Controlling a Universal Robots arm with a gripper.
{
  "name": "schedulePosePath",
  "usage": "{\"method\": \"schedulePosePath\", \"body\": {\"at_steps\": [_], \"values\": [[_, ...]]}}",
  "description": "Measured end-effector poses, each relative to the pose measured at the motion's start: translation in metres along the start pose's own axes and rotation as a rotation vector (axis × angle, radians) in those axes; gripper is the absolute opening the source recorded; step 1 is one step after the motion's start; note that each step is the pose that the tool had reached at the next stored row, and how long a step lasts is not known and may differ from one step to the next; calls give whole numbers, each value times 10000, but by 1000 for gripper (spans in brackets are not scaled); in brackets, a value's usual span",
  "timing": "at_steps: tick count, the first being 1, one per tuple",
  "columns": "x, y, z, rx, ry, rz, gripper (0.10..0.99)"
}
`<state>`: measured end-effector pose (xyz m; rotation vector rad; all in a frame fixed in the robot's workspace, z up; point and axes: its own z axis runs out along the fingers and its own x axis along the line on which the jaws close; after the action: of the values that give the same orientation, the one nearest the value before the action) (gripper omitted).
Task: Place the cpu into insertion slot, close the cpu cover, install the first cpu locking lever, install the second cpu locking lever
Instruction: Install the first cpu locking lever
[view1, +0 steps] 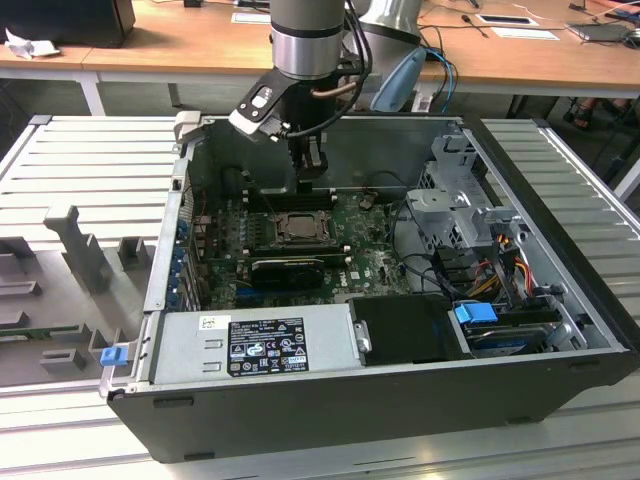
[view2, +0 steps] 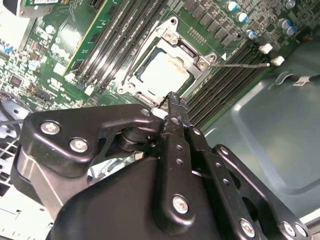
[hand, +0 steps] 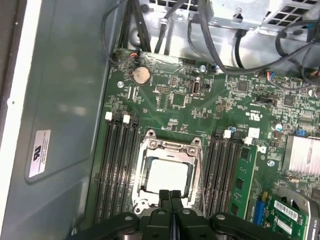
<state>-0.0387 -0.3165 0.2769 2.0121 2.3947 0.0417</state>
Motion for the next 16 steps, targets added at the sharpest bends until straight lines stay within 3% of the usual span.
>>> {"method": "schedulePosePath", "body": {"at_steps": [10,16], "values": [[1,-5,0,9,39,-1336,106],[1,-5,0,13,54,-1858,106]]}}
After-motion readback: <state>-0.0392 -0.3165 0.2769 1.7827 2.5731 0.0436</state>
